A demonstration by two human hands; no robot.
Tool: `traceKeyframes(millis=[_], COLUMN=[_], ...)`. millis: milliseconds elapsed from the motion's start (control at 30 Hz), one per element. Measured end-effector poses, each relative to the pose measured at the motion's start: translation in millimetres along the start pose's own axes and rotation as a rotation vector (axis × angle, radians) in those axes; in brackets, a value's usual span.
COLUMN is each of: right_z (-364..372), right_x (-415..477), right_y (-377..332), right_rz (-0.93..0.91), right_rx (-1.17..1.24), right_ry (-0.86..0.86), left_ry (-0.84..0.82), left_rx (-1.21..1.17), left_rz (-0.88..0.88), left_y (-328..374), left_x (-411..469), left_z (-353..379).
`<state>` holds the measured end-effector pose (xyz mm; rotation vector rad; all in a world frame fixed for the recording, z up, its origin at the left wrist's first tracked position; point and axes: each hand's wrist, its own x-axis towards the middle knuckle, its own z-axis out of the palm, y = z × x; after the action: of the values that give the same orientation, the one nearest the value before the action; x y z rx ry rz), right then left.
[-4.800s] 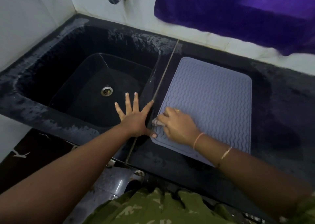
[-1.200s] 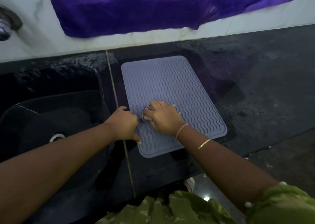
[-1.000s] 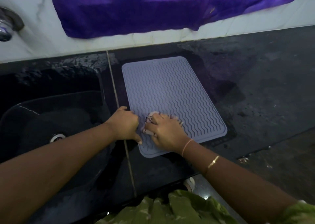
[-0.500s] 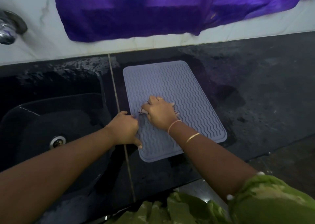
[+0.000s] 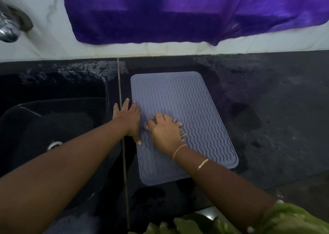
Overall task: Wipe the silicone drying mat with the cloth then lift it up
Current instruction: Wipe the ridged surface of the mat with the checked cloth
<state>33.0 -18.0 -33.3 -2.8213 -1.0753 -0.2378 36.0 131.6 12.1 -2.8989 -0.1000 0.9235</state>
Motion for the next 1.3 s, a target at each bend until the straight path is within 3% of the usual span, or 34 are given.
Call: traceKeyframes(millis=[100,233,333,500,700,833,1000,1100,1200,1300], right_z=[-6,-13,-10,-6,-4,28,26,24,24,28], right_x=[41,107,142,169,177,141,147,170,192,194], right_y=[5,28,41,52,52,15,50,76,50,20], right_rz=[0.019,0.193,0.192,0.2,0.199,0.159,0.014,0.195,0.418,0.281], right_rx=[-0.048,-0.037,-0.077,-0.063,-0.016,-0.027,-0.099,-0.151,-0.126,-0.105], right_ry=[-0.025,-0.223,-0.29,-0.198,0.097,-0.128,-0.138,-0.136,-0.153,-0.104], left_ry=[-0.085,-0.18,-0.199,-0.223,-0.207,-0.181,-0.157,-0.148,-0.162,-0.179], left_rx=[0.032,0.161,0.257,0.329,0.265,0.216,0.198,0.188,0.226,0.273], left_rz=[0.014,0.009,0.035,0.039,0.055,0.096,0.111,0.114,0.125,0.124], left_y=[2,6,10,19,15,11,3,2,3,5], left_x=[8,16,19,23,23,23,19,19,22,24], left_z=[-4,-7,-10,-15,-12,-14,-12,-10,-11,-12])
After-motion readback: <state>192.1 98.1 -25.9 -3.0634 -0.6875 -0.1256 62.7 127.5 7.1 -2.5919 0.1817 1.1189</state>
